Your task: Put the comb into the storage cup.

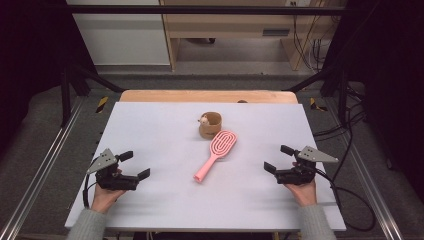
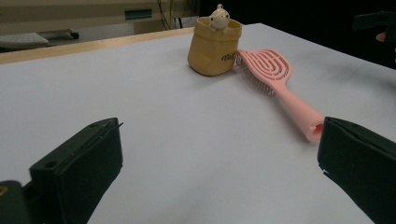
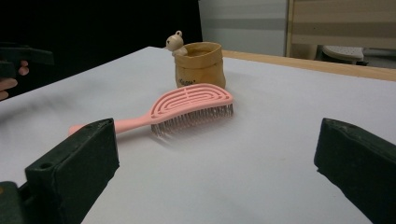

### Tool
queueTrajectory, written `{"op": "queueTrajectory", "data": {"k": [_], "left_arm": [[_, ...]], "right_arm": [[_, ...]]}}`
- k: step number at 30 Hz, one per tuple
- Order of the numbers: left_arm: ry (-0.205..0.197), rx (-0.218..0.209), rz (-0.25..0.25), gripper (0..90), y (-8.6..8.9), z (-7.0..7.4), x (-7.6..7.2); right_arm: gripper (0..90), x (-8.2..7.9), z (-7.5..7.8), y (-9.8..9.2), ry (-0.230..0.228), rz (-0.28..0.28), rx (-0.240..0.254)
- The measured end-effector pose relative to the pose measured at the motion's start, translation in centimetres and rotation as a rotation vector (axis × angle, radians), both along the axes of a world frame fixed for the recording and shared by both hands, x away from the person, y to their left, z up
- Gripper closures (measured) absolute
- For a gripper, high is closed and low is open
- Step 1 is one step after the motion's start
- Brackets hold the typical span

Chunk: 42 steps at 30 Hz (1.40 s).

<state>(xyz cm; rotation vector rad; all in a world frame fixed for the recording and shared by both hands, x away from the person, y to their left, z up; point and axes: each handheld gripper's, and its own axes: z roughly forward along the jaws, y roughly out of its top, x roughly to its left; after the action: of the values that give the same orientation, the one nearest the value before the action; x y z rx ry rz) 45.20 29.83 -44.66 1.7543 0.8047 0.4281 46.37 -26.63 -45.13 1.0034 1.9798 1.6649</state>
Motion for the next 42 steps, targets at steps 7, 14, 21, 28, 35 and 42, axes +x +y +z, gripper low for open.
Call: {"op": "queueTrajectory", "data": {"k": [7,14,21,28,35,42], "left_arm": [[0.002,0.006,0.002,0.0,-0.1,0.0,0.0],[0.005,0.004,0.009,0.0,-0.2,0.1,0.0],[0.019,0.020,0.018,0.0,-0.6,0.2,0.1],[0.021,0.031,0.018,0.0,-0.9,0.5,0.1],[0.032,0.045,0.013,0.0,-1.4,0.9,0.1],[0.035,0.061,0.001,0.0,-2.3,1.4,0.2]], "right_arm": [[0.3,0.0,0.0,0.0,0.002,0.002,-0.005],[0.3,0.0,-0.1,0.0,0.001,-0.002,-0.020],[0.3,0.0,0.0,0.0,0.000,0.003,-0.015],[0.3,-0.1,0.0,-0.1,0.002,0.007,-0.014],[0.3,-0.1,0.1,-0.1,-0.006,0.007,-0.017],[0.3,-0.1,0.0,-0.1,-0.005,0.008,-0.022]]}}
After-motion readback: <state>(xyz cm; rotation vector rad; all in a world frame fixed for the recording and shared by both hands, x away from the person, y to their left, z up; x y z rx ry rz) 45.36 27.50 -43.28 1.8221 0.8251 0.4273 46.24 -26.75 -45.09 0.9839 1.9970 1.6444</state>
